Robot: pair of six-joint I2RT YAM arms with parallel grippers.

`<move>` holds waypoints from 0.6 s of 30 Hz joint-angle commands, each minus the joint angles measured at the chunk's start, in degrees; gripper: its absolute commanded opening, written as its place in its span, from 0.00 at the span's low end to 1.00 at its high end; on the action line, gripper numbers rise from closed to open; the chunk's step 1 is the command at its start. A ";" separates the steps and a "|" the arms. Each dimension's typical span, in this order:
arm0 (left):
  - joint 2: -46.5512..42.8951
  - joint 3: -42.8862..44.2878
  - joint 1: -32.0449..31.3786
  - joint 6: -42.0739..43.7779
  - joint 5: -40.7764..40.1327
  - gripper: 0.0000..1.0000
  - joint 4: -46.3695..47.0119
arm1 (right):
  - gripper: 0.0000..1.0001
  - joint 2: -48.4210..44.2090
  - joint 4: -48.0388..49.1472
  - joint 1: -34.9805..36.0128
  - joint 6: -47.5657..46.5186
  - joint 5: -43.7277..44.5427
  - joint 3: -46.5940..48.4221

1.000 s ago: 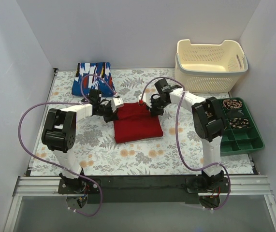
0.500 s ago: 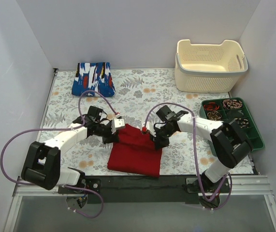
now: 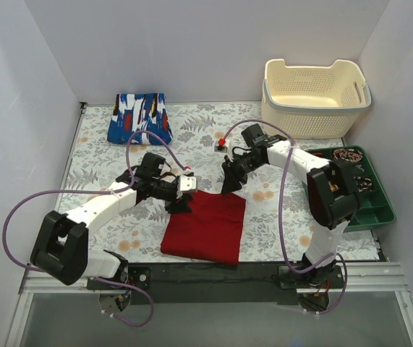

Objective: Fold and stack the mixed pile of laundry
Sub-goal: Fold the T-shirt at the center of the board.

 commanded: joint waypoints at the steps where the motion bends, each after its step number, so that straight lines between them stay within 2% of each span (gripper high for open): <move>1: 5.31 1.81 -4.12 -0.90 0.43 0.44 5.94 | 0.44 7.54 1.97 1.28 8.79 -6.16 4.39; 6: 10.07 2.86 -8.69 1.47 -3.70 0.42 7.62 | 0.42 12.04 4.78 3.56 12.13 -3.70 7.29; 12: 14.90 4.18 -10.01 2.79 -3.97 0.42 8.86 | 0.41 16.43 7.33 4.27 14.16 -0.27 7.56; 18: 16.31 4.01 -10.80 2.97 -3.89 0.36 9.47 | 0.39 18.10 8.30 4.36 14.16 2.10 5.98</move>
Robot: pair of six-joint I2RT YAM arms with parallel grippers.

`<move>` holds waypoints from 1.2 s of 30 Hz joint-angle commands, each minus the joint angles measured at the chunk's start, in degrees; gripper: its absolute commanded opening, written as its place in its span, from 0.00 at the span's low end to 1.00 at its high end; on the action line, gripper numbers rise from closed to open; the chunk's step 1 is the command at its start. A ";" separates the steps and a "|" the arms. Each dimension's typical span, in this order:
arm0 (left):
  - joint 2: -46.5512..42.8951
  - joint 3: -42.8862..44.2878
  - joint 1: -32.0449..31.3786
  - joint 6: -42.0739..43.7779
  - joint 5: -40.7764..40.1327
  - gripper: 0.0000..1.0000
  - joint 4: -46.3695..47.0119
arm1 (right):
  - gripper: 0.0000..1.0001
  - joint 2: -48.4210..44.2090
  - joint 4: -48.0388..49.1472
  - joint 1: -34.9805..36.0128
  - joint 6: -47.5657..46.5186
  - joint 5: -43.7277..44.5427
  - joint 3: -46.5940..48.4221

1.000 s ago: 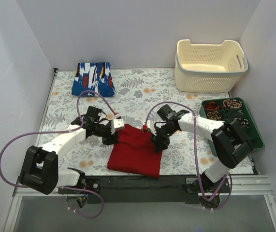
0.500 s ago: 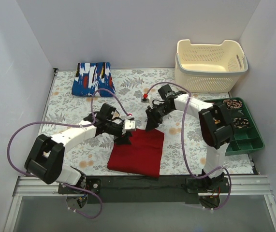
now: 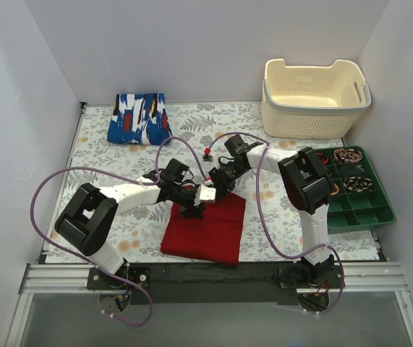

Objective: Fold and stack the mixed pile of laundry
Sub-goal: Fold the T-shirt at the center of the board.

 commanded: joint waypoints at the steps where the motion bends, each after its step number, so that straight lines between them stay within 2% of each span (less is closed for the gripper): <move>1: 0.25 1.36 -0.95 1.13 0.05 0.36 0.99 | 0.39 1.23 2.03 -0.12 0.91 2.06 0.25; 4: 0.51 1.36 -1.56 1.22 -0.13 0.36 0.47 | 0.37 2.03 2.21 -0.12 0.74 2.85 0.07; 5: 0.52 1.53 -1.74 1.22 -0.21 0.26 0.55 | 0.37 2.20 2.21 -0.12 0.74 2.94 0.07; 7: 0.17 2.15 -1.83 1.40 -0.13 0.15 -0.50 | 0.36 2.55 2.03 -0.04 0.56 3.29 -0.10; 9: -0.62 2.76 -1.83 1.92 0.13 0.00 -1.64 | 0.36 2.64 2.12 -0.04 0.04 3.47 -0.45; 14: -5.54 4.17 -1.83 1.58 -1.09 0.00 -1.38 | 0.35 2.99 1.86 -0.04 -1.02 3.38 -1.24; 19: -5.20 6.72 -1.13 3.41 -3.29 0.00 -0.77 | 0.35 3.08 1.77 0.05 -1.72 3.03 -1.68; 22: -4.41 7.16 -0.25 3.95 -3.91 0.00 2.74 | 0.35 3.17 1.59 0.05 -1.81 2.94 -1.68; 29: -2.82 2.42 0.37 6.23 -6.28 0.00 11.71 | 0.35 2.47 -0.07 -0.30 -1.90 2.50 -0.37; 36: -6.07 -2.86 0.19 6.76 -6.37 0.00 16.63 | 0.36 0.28 -4.91 -1.09 -5.50 5.58 7.10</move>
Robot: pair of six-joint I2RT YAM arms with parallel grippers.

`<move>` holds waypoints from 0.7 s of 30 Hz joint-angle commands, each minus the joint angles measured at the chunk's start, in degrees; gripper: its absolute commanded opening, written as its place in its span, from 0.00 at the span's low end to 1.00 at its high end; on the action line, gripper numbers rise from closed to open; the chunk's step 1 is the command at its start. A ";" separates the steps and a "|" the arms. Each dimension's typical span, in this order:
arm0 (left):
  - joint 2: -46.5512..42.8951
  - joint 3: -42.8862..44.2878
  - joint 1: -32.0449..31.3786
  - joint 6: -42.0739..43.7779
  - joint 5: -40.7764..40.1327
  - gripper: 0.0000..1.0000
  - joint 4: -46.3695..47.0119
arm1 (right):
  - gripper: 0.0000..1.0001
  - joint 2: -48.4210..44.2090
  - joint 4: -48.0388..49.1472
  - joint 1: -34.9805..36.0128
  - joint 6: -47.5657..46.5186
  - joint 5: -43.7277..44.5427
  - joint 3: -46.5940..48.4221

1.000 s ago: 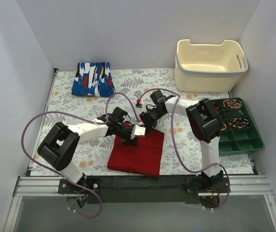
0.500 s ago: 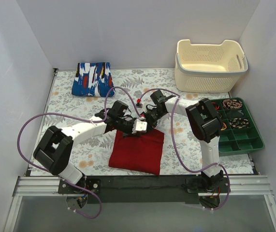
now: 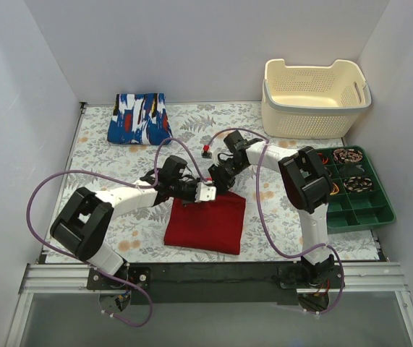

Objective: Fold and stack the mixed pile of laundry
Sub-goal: Fold the T-shirt at the center of the board.

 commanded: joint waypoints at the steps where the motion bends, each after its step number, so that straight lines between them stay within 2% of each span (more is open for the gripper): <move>1: -3.78 -1.61 0.04 1.25 -0.31 0.00 4.39 | 0.37 -0.87 -2.97 -0.70 -3.95 3.90 5.11; 7: -5.80 -3.19 -0.40 3.09 0.92 0.00 5.45 | 0.35 2.20 -2.97 -0.70 -4.48 5.65 8.19; 12: -6.51 -3.55 -0.49 3.10 -0.31 0.00 9.22 | 0.29 6.94 -3.14 -0.35 -5.88 5.83 8.02; 21: -2.21 0.23 -0.05 1.95 -3.48 0.00 13.54 | 0.26 8.54 -3.94 0.01 -8.34 4.25 5.91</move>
